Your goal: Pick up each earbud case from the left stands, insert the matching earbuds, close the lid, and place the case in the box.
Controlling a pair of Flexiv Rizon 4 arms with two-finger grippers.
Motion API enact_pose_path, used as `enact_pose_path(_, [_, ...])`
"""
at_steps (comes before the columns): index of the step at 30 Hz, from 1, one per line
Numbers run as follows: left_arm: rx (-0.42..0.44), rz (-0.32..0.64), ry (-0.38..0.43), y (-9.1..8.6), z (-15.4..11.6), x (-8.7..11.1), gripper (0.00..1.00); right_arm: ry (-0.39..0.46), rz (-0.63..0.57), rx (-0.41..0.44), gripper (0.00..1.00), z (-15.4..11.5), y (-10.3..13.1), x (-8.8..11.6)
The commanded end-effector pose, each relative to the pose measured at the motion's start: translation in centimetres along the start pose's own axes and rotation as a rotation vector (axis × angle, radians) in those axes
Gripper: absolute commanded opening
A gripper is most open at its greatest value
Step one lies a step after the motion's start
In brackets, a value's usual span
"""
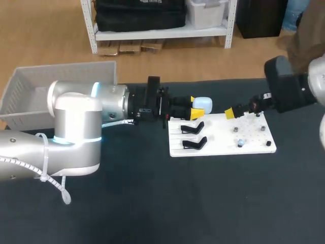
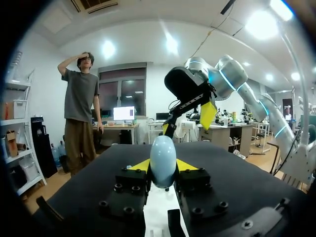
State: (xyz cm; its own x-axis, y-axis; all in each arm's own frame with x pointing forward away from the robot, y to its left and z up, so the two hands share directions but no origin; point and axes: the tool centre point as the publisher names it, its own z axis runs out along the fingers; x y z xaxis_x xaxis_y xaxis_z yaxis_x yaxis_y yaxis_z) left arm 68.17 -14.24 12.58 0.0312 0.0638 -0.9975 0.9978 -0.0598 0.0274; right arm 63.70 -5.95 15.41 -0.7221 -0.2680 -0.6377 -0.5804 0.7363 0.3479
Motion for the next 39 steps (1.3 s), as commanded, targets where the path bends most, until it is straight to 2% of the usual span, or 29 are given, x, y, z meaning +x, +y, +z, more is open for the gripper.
enact_pose_path(1, [-0.003, 0.004, -0.006, 0.0, 0.0, 0.1, 0.0, 0.014, -0.025, 0.105, 1.0, 2.2, 0.1, -0.4])
enact_pose_path(12, [-0.003, 0.004, -0.006, 0.0, 0.0, 0.1, 0.0, 0.022, -0.054, 0.09, 1.0, 3.2, 1.5, -1.7])
enact_pose_path(28, [-0.003, 0.004, -0.006, 0.0, 0.0, 0.1, 0.0, 0.047, -0.018, 0.07, 1.0, 4.5, 1.5, -3.2])
enact_pose_path(39, [-0.003, 0.004, -0.006, 0.0, 0.0, 0.1, 0.0, 0.063, -0.001, 0.072, 1.0, 5.3, 1.3, -3.5])
